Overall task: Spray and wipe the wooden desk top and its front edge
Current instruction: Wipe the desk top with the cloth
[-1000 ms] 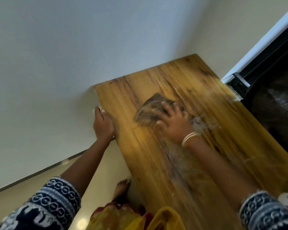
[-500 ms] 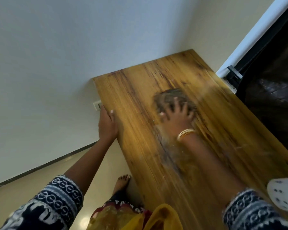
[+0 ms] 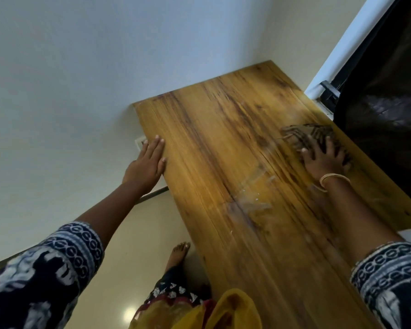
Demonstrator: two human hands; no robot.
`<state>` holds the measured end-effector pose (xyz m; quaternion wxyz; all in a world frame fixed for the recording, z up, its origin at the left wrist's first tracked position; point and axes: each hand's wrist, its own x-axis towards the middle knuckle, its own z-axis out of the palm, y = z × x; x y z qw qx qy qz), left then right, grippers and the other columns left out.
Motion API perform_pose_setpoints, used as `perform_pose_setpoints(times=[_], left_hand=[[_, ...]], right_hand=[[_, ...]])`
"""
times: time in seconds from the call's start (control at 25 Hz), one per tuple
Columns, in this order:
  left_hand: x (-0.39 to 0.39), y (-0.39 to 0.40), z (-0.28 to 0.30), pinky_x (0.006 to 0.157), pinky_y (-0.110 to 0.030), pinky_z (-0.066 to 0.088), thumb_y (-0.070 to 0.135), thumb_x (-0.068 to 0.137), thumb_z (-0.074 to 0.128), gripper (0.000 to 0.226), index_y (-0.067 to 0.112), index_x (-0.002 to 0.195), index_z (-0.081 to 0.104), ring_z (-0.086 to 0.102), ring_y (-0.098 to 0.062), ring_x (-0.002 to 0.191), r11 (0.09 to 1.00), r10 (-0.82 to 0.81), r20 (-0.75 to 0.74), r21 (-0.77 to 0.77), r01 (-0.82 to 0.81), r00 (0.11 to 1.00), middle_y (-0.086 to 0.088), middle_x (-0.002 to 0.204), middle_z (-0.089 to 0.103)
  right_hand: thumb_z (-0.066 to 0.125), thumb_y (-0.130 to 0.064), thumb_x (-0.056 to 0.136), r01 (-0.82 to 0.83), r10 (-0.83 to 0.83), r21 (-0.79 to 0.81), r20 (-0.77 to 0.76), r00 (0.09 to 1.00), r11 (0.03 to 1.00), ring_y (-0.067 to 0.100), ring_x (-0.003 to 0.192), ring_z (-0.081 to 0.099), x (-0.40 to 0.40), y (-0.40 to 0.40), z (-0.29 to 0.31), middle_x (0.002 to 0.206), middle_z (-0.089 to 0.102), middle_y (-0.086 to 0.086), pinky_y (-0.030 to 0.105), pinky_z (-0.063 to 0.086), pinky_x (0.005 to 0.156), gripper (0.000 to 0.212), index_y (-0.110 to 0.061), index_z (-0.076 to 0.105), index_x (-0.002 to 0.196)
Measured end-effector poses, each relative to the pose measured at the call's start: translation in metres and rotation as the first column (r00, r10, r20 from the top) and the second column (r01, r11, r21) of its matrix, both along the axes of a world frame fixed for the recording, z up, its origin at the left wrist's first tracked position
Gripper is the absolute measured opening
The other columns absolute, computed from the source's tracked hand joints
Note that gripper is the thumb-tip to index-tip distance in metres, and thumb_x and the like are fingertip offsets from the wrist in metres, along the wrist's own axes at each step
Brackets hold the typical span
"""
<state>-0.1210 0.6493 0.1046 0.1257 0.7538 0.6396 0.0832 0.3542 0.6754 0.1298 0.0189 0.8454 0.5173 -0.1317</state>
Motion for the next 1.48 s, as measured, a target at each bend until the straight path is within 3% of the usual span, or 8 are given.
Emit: perform_pose_setpoints(times=[0.12,0.24,0.48,0.68,0.84,1.04,1.24,1.48], left_hand=[[0.003,-0.002,0.002,0.096,-0.047,0.048,0.041,0.104,0.018,0.057,0.021,0.155,0.003,0.000,-0.024,0.150,1.000,0.008,-0.014,-0.002,-0.008,1.000,0.001,0.164,-0.001],[0.005,-0.002,0.002,0.095,-0.047,0.049,0.039,0.104,0.017,0.057,0.019,0.155,0.003,0.000,-0.025,0.150,1.000,0.013,-0.031,-0.005,-0.013,0.999,-0.001,0.164,-0.002],[0.003,0.001,0.001,0.108,-0.052,0.035,0.043,0.102,0.012,0.059,0.019,0.155,0.004,0.006,-0.025,0.150,1.000,-0.011,-0.137,-0.017,0.008,0.990,-0.002,0.164,0.002],[-0.002,-0.006,-0.003,0.119,-0.048,0.017,0.057,0.099,0.011,0.070,0.018,0.155,-0.003,0.000,-0.025,0.150,0.996,-0.087,-0.069,-0.040,0.084,0.994,-0.005,0.163,-0.005],[0.008,-0.024,0.002,0.121,-0.043,0.007,0.057,0.097,0.007,0.071,0.018,0.154,-0.006,-0.003,-0.019,0.150,0.976,-0.216,-0.054,-0.024,0.215,0.975,-0.003,0.163,-0.006],[0.006,-0.039,-0.005,0.120,-0.040,0.011,0.057,0.098,0.006,0.068,0.020,0.155,-0.004,-0.007,-0.014,0.148,0.973,-0.232,-0.069,-0.020,0.231,0.970,0.000,0.162,-0.006],[0.005,-0.042,0.001,0.121,-0.045,0.014,0.056,0.097,0.000,0.069,0.018,0.155,-0.001,0.000,-0.020,0.150,0.954,-0.294,-0.189,0.006,0.300,0.937,-0.004,0.163,-0.001],[0.013,-0.072,-0.003,0.120,-0.043,0.015,0.050,0.100,0.005,0.063,0.019,0.155,-0.001,0.000,-0.020,0.150,0.935,-0.342,-0.196,0.022,0.353,0.919,-0.002,0.163,-0.001]], right_hand=[[0.017,-0.063,0.098,0.062,-0.062,-0.042,0.013,0.998,0.997,0.045,0.147,0.003,-0.041,-0.003,0.006,0.166,-0.003,0.002,0.069,0.007,0.112,0.059,-0.042,0.014,0.154],[0.016,-0.061,0.099,-0.313,0.314,-0.021,0.059,0.948,0.949,0.046,0.148,0.001,-0.138,-0.025,0.005,0.166,-0.005,0.006,0.068,0.006,0.114,0.059,-0.042,0.010,0.155],[0.025,-0.062,0.097,-0.908,0.910,0.066,-0.020,0.413,0.414,0.046,0.146,0.018,-0.201,-0.140,-0.005,0.165,0.014,0.000,0.070,0.018,0.108,0.053,-0.055,0.015,0.149],[0.020,-0.065,0.095,-0.336,0.330,0.043,0.118,0.937,0.941,0.039,0.148,0.013,-0.044,-0.066,-0.005,0.166,0.005,-0.006,0.064,0.019,0.113,0.055,-0.058,0.008,0.149],[0.018,-0.063,0.098,0.163,-0.164,-0.074,-0.012,0.986,0.984,0.040,0.149,0.000,-0.003,-0.058,0.007,0.166,-0.004,-0.004,0.067,0.004,0.115,0.056,-0.050,0.009,0.152],[0.017,-0.057,0.100,-0.245,0.246,-0.026,0.034,0.969,0.969,0.047,0.148,0.004,-0.149,-0.090,0.006,0.166,-0.001,0.008,0.068,0.006,0.113,0.056,-0.040,0.014,0.154],[0.017,-0.061,0.096,-0.847,0.847,0.017,-0.051,0.529,0.531,0.045,0.147,0.017,-0.216,-0.174,-0.003,0.165,0.014,0.000,0.069,0.020,0.109,0.053,-0.055,0.017,0.149],[0.021,-0.060,0.099,-0.172,0.171,0.011,0.055,0.984,0.985,0.038,0.149,0.008,-0.023,-0.109,0.003,0.166,0.002,-0.009,0.062,0.015,0.115,0.050,-0.058,0.009,0.148]])
